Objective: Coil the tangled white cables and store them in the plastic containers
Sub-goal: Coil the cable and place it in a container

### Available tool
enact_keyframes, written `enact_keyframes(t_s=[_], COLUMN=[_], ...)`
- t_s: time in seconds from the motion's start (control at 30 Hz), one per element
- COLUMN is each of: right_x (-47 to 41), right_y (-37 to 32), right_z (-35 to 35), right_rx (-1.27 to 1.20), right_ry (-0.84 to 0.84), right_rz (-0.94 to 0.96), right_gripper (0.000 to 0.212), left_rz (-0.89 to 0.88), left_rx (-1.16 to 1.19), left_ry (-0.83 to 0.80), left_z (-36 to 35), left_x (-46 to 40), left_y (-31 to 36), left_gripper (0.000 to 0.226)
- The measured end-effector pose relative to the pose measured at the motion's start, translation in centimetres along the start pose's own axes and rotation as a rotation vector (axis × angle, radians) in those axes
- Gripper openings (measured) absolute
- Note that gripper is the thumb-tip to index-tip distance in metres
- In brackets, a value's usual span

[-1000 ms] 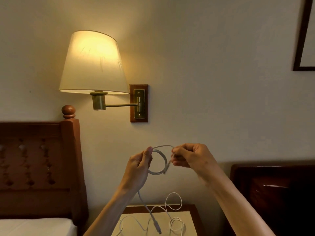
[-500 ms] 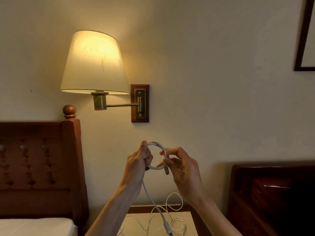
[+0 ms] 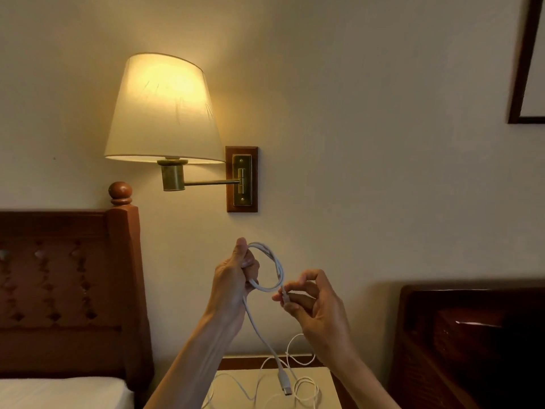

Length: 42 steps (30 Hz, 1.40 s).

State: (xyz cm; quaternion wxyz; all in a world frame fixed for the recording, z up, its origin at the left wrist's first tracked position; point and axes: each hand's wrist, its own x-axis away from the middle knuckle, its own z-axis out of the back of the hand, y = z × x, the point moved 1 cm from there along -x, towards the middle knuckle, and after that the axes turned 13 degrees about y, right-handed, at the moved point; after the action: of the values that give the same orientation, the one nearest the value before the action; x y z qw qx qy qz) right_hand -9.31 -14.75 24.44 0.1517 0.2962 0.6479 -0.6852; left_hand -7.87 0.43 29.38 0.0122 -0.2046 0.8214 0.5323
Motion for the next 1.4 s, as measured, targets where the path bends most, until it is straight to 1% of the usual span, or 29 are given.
enact_keyframes(t_s=[0.03, 0.07, 0.1, 0.13, 0.17, 0.23, 0.3, 0.37, 0.4, 0.43, 0.5, 0.53, 0.57, 0.6, 0.67, 0.73, 0.8, 0.93, 1.0, 1.1, 1.23, 1.3, 1.4], right_x=[0.3, 0.7, 1.1, 1.6, 2.0, 2.8, 3.6, 4.0, 4.3, 4.0, 2.9, 2.1, 1.3, 0.6, -0.5, -1.1, -1.5, -2.2, -2.5, -2.9, -2.9, -2.7, -2.5], right_y=[0.5, 0.8, 1.2, 1.6, 2.1, 2.9, 2.8, 2.4, 1.9, 1.2, 0.2, 0.1, -0.2, -0.3, -0.6, -0.8, -1.1, -2.2, -2.7, -3.3, -3.8, -4.0, -4.0], right_z=[0.1, 0.1, 0.1, -0.1, -0.3, -0.5, -0.5, -0.5, -0.4, -0.4, 0.0, 0.4, 0.7, 1.1, 1.8, 2.3, 2.7, 3.1, 3.1, 2.5, 0.8, 0.4, 0.3], right_rx=[0.071, 0.183, 0.296, 0.372, 0.379, 0.248, 0.091, -0.006, -0.099, -0.253, -0.538, -0.6, -0.616, -0.624, -0.607, -0.459, -0.314, -0.122, -0.056, -0.045, -0.165, -0.212, -0.202], right_ry=[0.04, 0.067, 0.071, 0.058, 0.037, 0.046, 0.018, -0.019, -0.02, 0.004, 0.152, 0.23, 0.278, 0.285, 0.261, 0.209, 0.145, 0.033, -0.016, -0.057, -0.057, -0.092, -0.123], right_rz=[0.086, 0.215, 0.362, 0.483, 0.56, 0.644, 0.591, 0.483, 0.391, 0.232, -0.153, -0.297, -0.413, -0.498, -0.597, -0.6, -0.54, -0.4, -0.364, -0.366, -0.409, -0.432, -0.368], right_gripper=[0.051, 0.062, 0.071, 0.075, 0.072, 0.056, 0.034, 0.021, 0.013, 0.006, 0.02, 0.019, 0.016, 0.014, 0.011, 0.014, 0.015, 0.017, 0.018, 0.019, 0.025, 0.029, 0.023], left_rz=[0.005, 0.011, 0.018, 0.023, 0.027, 0.023, 0.031, 0.046, 0.05, 0.055, 0.073, 0.082, 0.091, 0.102, 0.127, 0.141, 0.134, 0.112, 0.119, 0.127, 0.105, 0.085, 0.044], left_rx=[0.009, 0.02, 0.032, 0.043, 0.051, 0.057, 0.064, 0.076, 0.081, 0.086, 0.101, 0.103, 0.1, 0.096, 0.085, 0.067, 0.049, 0.055, 0.072, 0.068, -0.008, -0.038, -0.094], left_ry=[0.023, 0.045, 0.066, 0.083, 0.095, 0.108, 0.12, 0.124, 0.118, 0.106, 0.062, 0.032, -0.003, -0.043, -0.12, -0.162, -0.172, -0.144, -0.121, -0.113, -0.073, -0.041, -0.015], left_z=[-0.1, -0.1, -0.2, -0.3, -0.3, -0.4, -0.4, -0.3, -0.3, -0.2, 0.0, 0.0, 0.1, 0.2, 0.2, 0.1, 0.0, -0.2, -0.3, -0.6, -0.9, -0.8, -0.6], left_x=[-0.1, -0.1, -0.3, -0.4, -0.5, -0.5, -0.4, -0.4, -0.4, -0.4, -0.1, 0.1, 0.4, 0.6, 0.9, 1.2, 1.3, 1.4, 1.4, 1.6, 1.8, 1.6, 1.5], left_y=[-0.2, -0.3, -0.4, -0.5, -0.6, -0.8, -1.1, -1.2, -1.3, -1.3, -1.3, -1.4, -1.4, -1.4, -1.5, -1.5, -1.7, -1.7, -1.8, -2.1, -2.9, -3.0, -2.9], left_gripper=[0.04, 0.041, 0.041, 0.042, 0.042, 0.043, 0.043, 0.043, 0.043, 0.043, 0.043, 0.043, 0.042, 0.041, 0.037, 0.037, 0.039, 0.041, 0.04, 0.04, 0.045, 0.043, 0.045])
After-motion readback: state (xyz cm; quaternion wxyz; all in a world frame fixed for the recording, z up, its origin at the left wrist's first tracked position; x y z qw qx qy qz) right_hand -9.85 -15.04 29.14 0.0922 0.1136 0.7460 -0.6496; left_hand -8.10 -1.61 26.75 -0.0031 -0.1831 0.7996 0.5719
